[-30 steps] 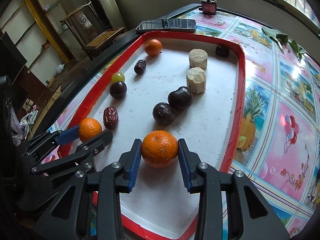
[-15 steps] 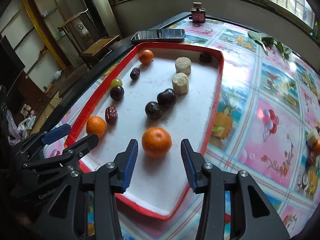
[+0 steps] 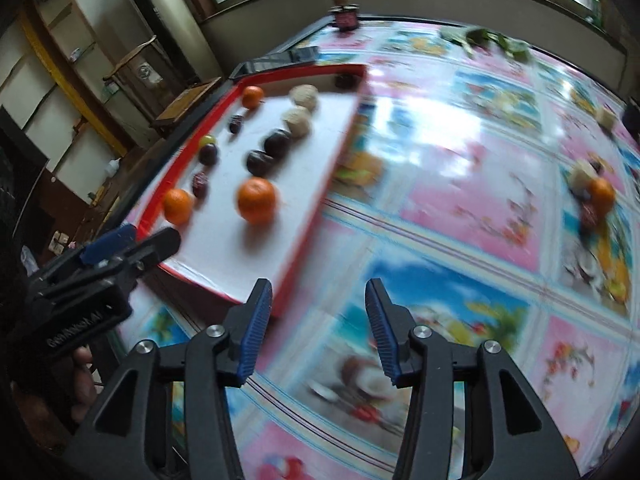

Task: Organize fruits
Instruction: 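Move both open grippers back to the fruit pile, then grasp a red date with the left gripper while the right grasps an orange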

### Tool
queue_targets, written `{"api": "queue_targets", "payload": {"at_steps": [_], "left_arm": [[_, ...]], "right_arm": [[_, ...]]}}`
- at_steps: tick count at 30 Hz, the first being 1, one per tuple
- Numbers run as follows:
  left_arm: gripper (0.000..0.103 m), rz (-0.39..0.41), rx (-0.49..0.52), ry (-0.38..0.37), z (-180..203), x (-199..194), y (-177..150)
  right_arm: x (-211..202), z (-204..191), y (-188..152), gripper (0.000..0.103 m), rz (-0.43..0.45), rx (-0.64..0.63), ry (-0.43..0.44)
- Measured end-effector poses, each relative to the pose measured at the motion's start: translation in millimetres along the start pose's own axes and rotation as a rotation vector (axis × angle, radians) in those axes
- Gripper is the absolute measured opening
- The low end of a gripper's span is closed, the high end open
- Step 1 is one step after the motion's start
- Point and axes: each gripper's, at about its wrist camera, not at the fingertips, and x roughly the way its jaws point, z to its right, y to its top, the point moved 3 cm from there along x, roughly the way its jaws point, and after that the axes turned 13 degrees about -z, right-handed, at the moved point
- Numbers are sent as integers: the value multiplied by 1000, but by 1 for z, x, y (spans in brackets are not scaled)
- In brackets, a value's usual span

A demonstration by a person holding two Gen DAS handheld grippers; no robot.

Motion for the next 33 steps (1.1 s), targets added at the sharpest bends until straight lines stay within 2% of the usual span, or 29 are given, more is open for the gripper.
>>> {"api": "queue_targets", "payload": {"at_steps": [8,18,23,26,30,33], "left_arm": [[71,-29,89,-26,65,10,-3],[73,-85,196,-58,179,46,15],[73,-82,202,-93,228,70,36],[73,-90,234,-79,254,87,45],[73,-88,256,-71,271,103,54],[73,-100,272,-60,277,111,57]], "right_arm": [[-23,81,-39,51,15,150,-33],[-57,186,-92,54,52,341,-78],[-68,214,-106,56,74,376,-59],[-73,227,-111,56,82,385,-33],[-77,242,-111,56,89,385,9],[-81,252,-107,56,102,375,10]]}}
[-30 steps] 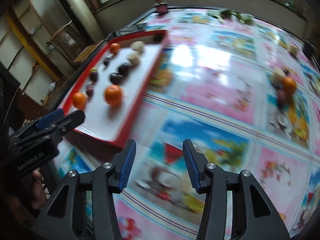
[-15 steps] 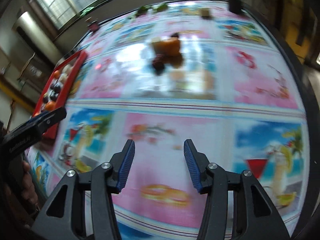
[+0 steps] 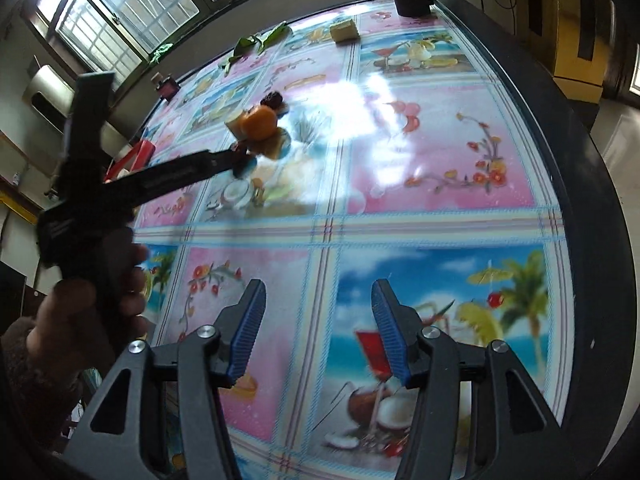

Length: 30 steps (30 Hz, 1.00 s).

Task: Organize fruits
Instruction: 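Grasp a red date with the left gripper while the right grasps an orange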

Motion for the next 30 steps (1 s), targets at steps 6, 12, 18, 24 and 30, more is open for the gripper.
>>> {"api": "queue_targets", "payload": {"at_steps": [6,12,18,24,30], "left_arm": [[52,47,63,33,7,0,1],[19,30,83,33,-2,-7,-8],[19,1,2,2,-28,-15,-24],[19,-5,-47,-24,-44,-21,-38],[19,-3,-94,-65,-51,-24,-46]], "right_arm": [[6,12,39,56,35,13,-3],[27,-4,88,56,57,-34,4],[58,-44,132,56,36,-167,7],[78,-76,142,51,3,-318,-63],[64,-70,127,37,29,-297,-110]]}}
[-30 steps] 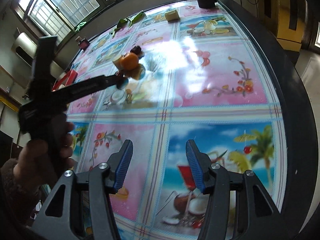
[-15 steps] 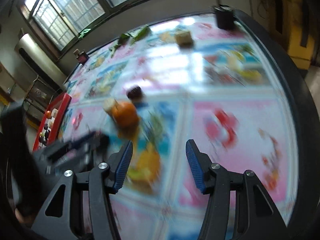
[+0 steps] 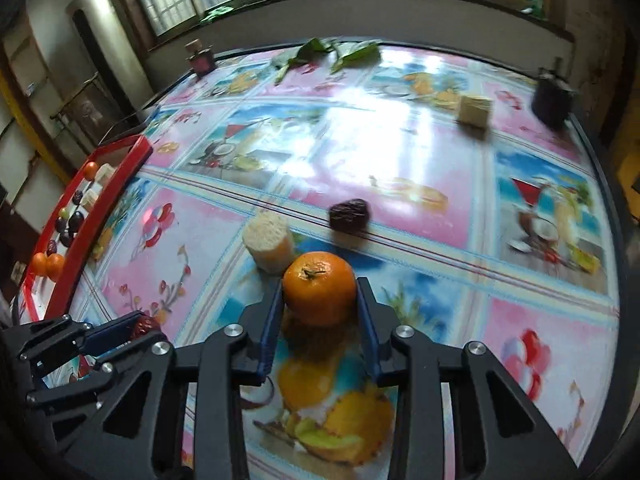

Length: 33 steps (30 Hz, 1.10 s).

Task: Organize fruits
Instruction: 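Grasp a red date with the left gripper while the right grasps an orange, then carry the red date and orange over the red tray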

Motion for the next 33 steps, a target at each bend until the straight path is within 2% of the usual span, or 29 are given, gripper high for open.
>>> {"api": "queue_targets", "payload": {"at_steps": [4,10,17,24,31,33], "left_arm": [[19,-8,-22,-47,-5,-5,-11],[19,11,-10,-50,-9,-20,-35],[19,30,29,-80,-17,-48,-63],[19,61,54,-71,-34,-68,-77],[19,81,-9,-50,-71,-80,-78],[19,93,-30,-30,-85,-84,-76]], "right_arm": [[-18,6,-29,37,-9,25,7],[-41,-1,-88,37,-19,15,-29],[-48,-10,-131,37,-47,123,6],[-46,-34,-135,37,-74,163,23],[-42,-75,-120,37,-77,117,49],[-38,-102,-106,38,-78,67,60]]}}
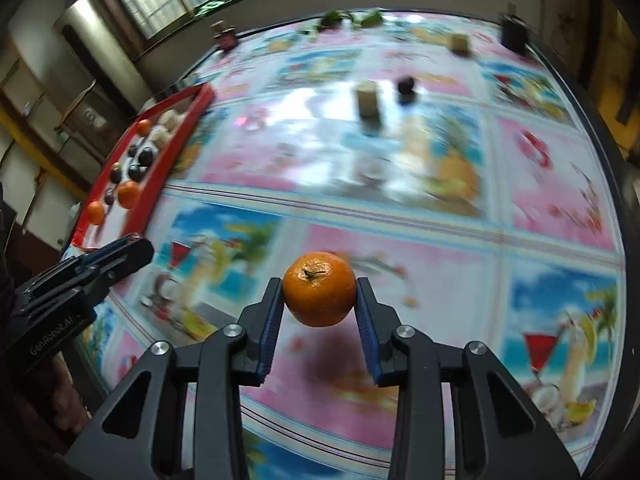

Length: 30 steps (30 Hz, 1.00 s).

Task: Organize fruits
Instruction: 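Carry the red date and orange over the red tray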

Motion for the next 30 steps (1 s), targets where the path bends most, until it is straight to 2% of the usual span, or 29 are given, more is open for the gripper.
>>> {"api": "queue_targets", "payload": {"at_steps": [2,4,5,8,11,15,24,30], "left_arm": [[19,13,-28,23,-17,-5,4],[19,24,-59,41,-37,-9,9],[19,29,-72,54,-47,-11,10],[19,45,-118,94,-78,-15,18],[19,45,-158,134,-106,-15,26],[19,30,-198,181,-134,-5,39],[19,-3,-247,184,-160,15,49],[19,-19,-249,184,-165,26,52]], "right_arm": [[1,-7,3,38,2,-10,5],[5,-35,19,38,7,-51,35],[5,-35,19,38,7,-51,35],[11,-67,36,38,17,-106,49],[22,-107,62,38,22,-161,89],[28,-130,81,38,36,-190,99],[67,-188,130,39,31,-303,95],[94,-197,140,39,-15,-335,79]]}}
